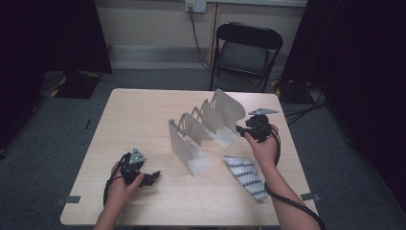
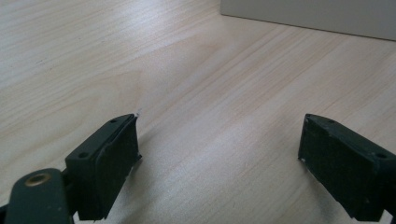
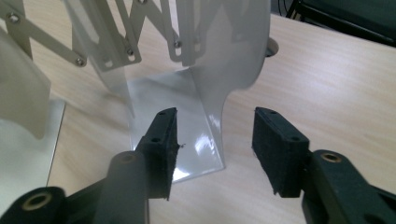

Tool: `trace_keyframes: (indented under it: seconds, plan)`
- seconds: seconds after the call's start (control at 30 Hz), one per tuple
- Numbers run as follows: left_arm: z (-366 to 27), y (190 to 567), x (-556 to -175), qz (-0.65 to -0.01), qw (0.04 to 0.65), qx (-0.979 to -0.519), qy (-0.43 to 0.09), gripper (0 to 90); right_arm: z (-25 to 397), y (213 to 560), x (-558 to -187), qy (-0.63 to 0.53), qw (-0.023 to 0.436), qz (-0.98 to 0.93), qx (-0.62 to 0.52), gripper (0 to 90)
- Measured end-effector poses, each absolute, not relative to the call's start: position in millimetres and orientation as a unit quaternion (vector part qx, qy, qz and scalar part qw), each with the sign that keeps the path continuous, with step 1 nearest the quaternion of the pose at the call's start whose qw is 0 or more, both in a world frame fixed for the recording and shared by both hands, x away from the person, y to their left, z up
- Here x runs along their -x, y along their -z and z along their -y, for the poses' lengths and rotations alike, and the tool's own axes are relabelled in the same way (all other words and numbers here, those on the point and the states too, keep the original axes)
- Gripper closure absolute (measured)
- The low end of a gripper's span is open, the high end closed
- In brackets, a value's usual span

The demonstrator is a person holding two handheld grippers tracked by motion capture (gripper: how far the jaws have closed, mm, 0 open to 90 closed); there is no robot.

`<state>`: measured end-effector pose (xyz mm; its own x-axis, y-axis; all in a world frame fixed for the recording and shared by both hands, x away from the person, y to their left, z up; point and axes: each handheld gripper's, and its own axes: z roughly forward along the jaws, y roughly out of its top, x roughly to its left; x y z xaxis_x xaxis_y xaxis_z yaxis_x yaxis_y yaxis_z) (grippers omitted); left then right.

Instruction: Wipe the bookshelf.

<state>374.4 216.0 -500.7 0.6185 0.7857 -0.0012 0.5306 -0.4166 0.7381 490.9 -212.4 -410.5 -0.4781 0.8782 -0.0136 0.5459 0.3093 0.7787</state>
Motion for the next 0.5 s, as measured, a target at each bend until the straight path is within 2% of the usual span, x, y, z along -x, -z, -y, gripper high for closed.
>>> trace_keyframes:
  seconds: [0.13, 0.33, 0.5]
  plan:
    - [-216.0, 500.7, -374.3, -0.400, 0.363, -0.823, -0.176, 12.0, 207.1, 404.0, -499.7, -0.367, 0.229, -0.775, -0.460, 53.2]
    - [-216.1, 500.7, -374.3, -0.400, 0.363, -0.823, -0.175, 12.1, 202.4, 400.1, -507.2, -0.356, 0.233, -0.779, -0.460, 67.6]
    - [-216.0, 500.7, -374.3, -0.400, 0.363, -0.823, -0.175, 12.1, 203.9, 398.8, -510.0, -0.361, 0.228, -0.777, -0.463, 71.4]
